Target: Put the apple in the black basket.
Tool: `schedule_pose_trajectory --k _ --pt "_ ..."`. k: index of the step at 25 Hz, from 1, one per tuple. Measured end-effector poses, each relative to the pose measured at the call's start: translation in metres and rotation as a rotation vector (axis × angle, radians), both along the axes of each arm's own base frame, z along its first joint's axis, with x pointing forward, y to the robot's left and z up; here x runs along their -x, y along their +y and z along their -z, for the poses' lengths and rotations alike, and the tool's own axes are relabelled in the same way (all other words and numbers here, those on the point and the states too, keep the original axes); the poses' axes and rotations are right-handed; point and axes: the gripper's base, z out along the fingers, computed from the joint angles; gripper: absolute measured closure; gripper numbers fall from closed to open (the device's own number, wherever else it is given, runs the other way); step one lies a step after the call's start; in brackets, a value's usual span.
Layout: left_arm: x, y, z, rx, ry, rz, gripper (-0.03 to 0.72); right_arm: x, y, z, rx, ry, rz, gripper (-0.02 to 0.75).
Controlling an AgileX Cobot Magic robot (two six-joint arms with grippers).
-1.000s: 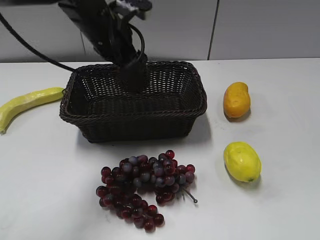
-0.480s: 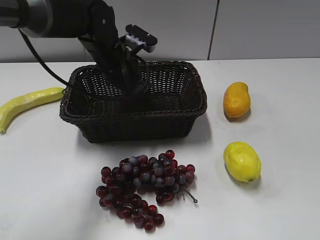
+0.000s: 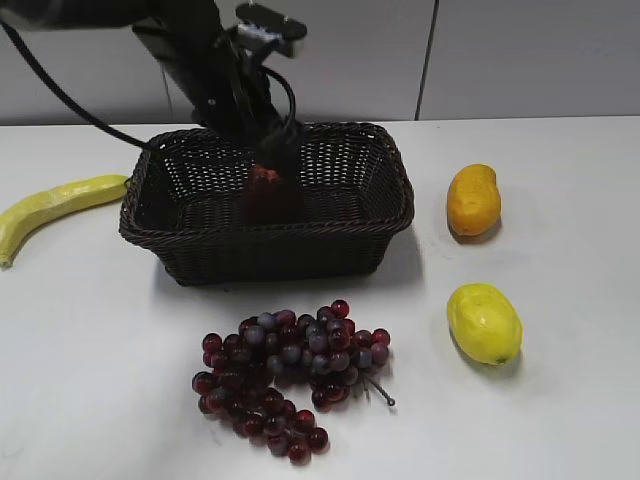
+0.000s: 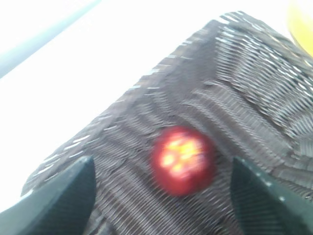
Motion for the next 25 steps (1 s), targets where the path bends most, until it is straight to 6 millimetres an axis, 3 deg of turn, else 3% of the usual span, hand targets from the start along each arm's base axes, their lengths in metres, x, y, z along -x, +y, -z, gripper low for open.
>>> schedule_pose_trajectory --k 3,7,16,20,25 --pt "0.001 0.011 -0.035 0.045 -0.047 -0.036 0.042 0.0 0.0 0.0 0.0 0.0 0.0 0.167" --pt "-0.003 0.04 -0.061 0.074 -0.04 -0.142 0.055 0.0 0.0 0.0 0.0 0.0 0.0 0.167" --pt "-0.011 0.135 -0.054 -0.042 0.236 -0.398 0.09 0.0 0.0 0.0 0.0 0.0 0.0 0.167" --pt "-0.015 0.16 -0.053 -0.036 0.255 -0.475 0.109 0.0 0.0 0.0 0.0 0.0 0.0 0.167" --pt "-0.003 0.169 -0.053 -0.041 0.281 -0.509 0.113 0.0 0.0 0.0 0.0 0.0 0.0 0.167"
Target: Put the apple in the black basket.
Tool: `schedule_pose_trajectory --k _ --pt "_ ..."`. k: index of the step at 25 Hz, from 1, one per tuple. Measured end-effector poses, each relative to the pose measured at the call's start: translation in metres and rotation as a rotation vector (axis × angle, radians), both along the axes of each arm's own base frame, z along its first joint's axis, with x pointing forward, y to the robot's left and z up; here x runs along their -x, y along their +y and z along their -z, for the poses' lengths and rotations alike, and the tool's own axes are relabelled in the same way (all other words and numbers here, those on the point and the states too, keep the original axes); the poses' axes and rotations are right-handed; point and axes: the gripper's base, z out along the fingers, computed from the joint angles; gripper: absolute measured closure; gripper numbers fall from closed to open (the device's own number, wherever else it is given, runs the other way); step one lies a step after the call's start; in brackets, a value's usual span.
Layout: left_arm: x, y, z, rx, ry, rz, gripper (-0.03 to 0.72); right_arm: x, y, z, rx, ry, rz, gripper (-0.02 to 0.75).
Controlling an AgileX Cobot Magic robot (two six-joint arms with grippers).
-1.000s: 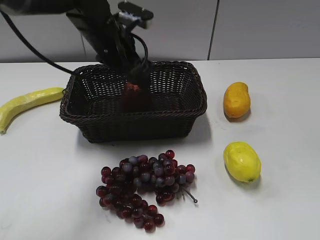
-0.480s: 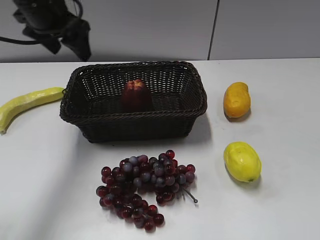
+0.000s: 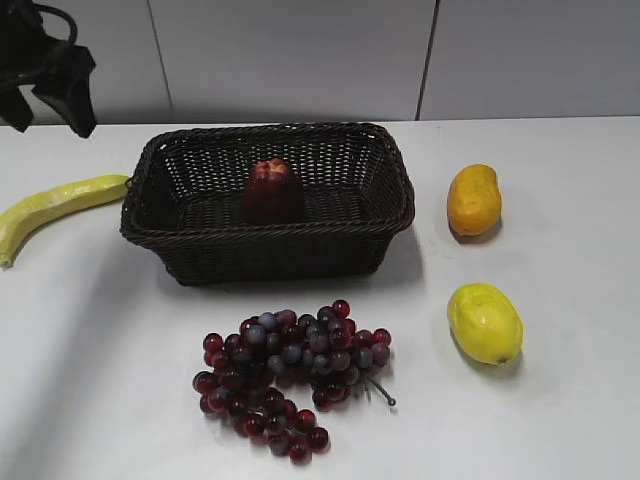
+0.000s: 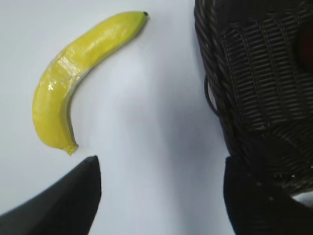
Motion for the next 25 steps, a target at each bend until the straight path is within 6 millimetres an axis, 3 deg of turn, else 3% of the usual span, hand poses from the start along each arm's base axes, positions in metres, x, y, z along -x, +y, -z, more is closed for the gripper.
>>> schedule_pose_trajectory --k 5,10,18,25 --pt "0.027 0.007 0.007 -0.036 0.055 0.002 0.113 0.0 0.0 0.0 0.0 0.0 0.0 0.167" --pt "0.063 0.016 0.028 -0.094 0.16 -0.009 0.113 0.0 0.0 0.0 0.0 0.0 0.0 0.167" --pt "0.138 0.026 0.052 -0.082 0.244 -0.027 0.113 0.0 0.0 0.0 0.0 0.0 0.0 0.167" --pt "0.208 0.037 0.055 -0.069 0.18 -0.034 0.113 0.0 0.0 0.0 0.0 0.0 0.0 0.167"
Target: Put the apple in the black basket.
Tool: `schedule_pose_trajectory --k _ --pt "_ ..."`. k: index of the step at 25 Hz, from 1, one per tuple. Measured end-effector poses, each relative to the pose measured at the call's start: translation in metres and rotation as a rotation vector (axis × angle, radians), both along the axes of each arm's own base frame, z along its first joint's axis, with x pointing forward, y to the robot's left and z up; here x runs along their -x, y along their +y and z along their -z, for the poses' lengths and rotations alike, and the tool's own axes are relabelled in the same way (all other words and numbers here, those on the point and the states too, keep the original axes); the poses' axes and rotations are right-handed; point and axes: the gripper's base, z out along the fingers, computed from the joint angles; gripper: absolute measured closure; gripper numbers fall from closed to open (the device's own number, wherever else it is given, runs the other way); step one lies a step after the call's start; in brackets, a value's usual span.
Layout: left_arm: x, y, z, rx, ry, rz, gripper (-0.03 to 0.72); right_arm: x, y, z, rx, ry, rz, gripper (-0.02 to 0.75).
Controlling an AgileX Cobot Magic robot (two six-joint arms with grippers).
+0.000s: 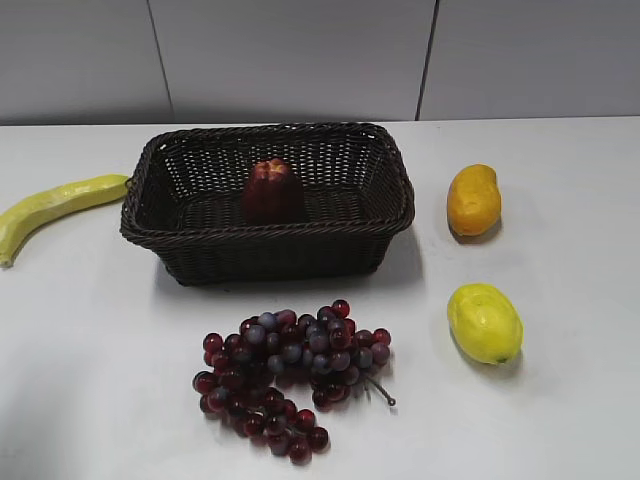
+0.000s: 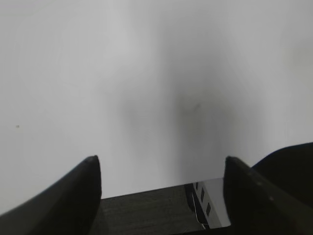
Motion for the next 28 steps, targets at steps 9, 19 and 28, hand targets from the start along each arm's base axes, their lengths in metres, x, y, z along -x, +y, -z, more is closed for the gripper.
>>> schedule_pose_trajectory --k 9,19,28 --pt "0.076 0.012 -0.009 0.055 -0.262 -0.056 0.113 0.0 0.0 0.0 0.0 0.0 0.0 0.167" --pt "0.128 0.02 -0.031 0.13 -0.618 -0.071 0.113 0.0 0.0 0.0 0.0 0.001 0.0 0.167" --pt "0.156 0.025 -0.039 0.167 -0.82 -0.068 0.113 0.0 0.0 0.0 0.0 0.001 0.0 0.167"
